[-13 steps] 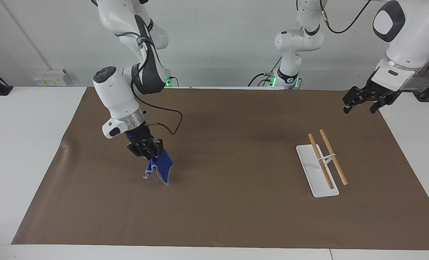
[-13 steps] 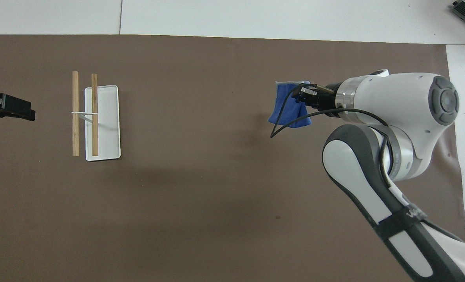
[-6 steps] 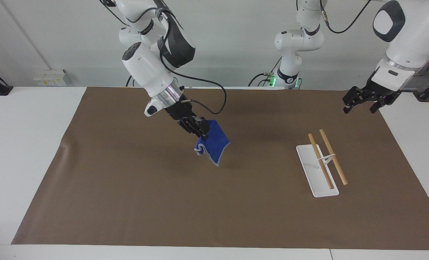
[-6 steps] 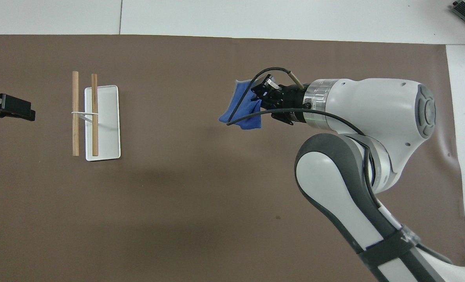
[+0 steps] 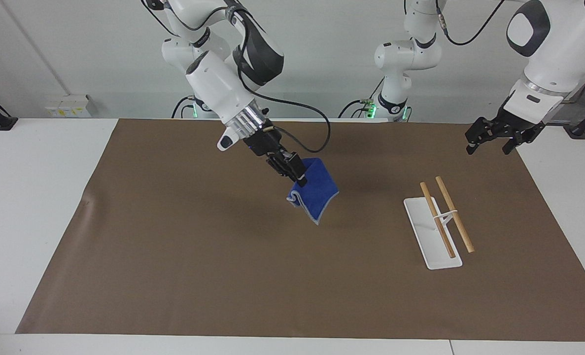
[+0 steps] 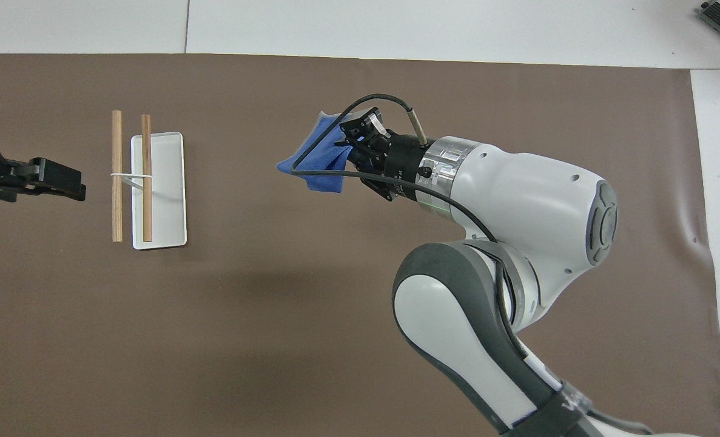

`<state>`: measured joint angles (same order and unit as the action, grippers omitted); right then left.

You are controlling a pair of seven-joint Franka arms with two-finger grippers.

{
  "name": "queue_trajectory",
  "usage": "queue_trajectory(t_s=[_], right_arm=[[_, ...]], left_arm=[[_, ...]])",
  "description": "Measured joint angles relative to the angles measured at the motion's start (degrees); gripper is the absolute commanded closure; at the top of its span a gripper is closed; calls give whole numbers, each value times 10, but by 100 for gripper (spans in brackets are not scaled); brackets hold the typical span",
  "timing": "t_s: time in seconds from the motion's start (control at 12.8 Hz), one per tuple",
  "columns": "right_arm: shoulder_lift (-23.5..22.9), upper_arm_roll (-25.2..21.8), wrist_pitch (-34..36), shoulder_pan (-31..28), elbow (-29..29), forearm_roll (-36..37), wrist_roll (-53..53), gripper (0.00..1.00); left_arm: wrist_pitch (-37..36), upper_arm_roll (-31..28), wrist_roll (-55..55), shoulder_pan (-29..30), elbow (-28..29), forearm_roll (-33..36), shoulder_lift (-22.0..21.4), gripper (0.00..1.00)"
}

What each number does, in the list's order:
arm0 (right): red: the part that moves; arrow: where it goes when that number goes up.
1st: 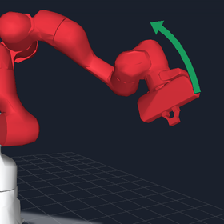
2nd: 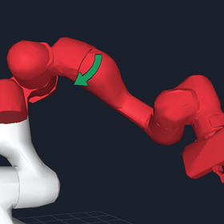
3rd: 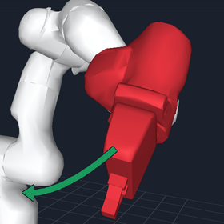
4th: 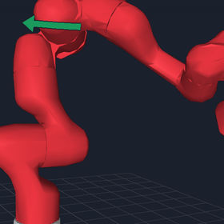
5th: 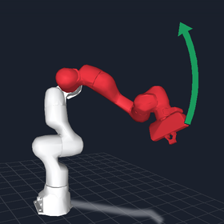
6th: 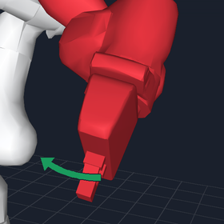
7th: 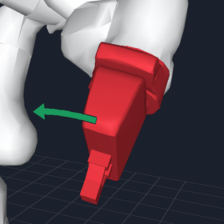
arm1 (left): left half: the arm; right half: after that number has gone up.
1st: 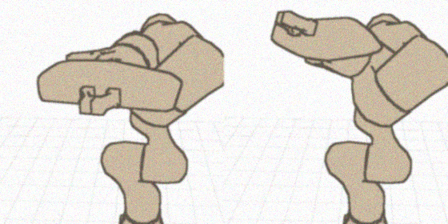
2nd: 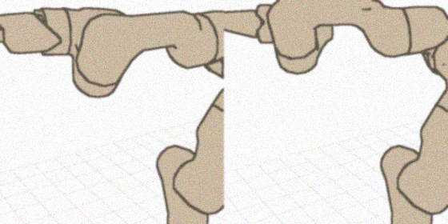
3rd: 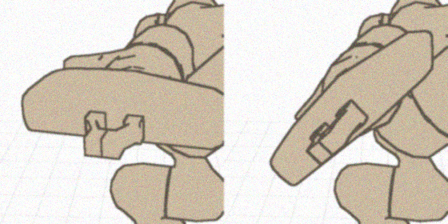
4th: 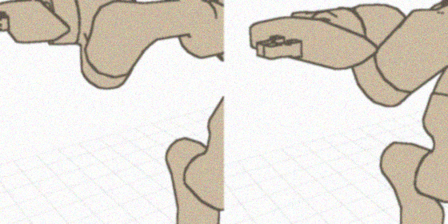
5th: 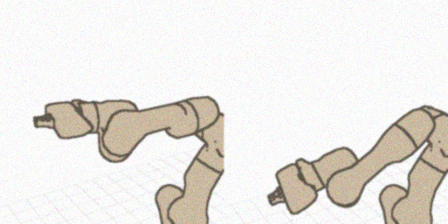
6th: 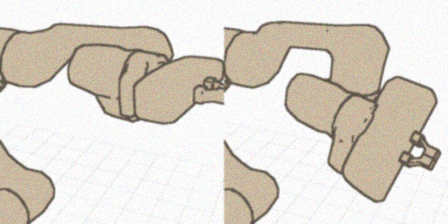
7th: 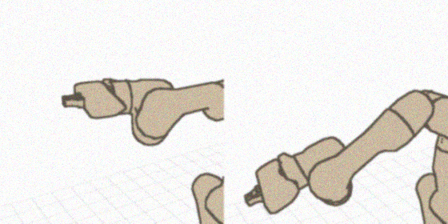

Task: Right arm passes towel to left arm to hang
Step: 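Hold the towel with the right gripper while the left gripper reaches it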

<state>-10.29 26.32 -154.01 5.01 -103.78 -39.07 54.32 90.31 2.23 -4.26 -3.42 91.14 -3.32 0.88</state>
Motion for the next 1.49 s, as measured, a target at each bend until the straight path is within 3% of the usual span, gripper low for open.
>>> queue_trajectory(t_s=[0.31, 0.7, 1.25, 1.49], right_arm=[[-4, 0, 0, 1, 14, -1, 35, 100], [-9, 0, 0, 5, 16, -1, 38, 100], [-12, 0, 0, 7, 16, -1, 38, 100], [-13, 0, 1, 8, 16, -1, 38, 100]], left_arm=[[47, 23, -220, -23, 85, -171, -38, 0], [254, 73, -449, -23, 180, -262, -68, 0], [490, 105, -531, -31, 265, -375, -71, 0], [569, 142, -543, -35, 277, -413, -48, 0]])
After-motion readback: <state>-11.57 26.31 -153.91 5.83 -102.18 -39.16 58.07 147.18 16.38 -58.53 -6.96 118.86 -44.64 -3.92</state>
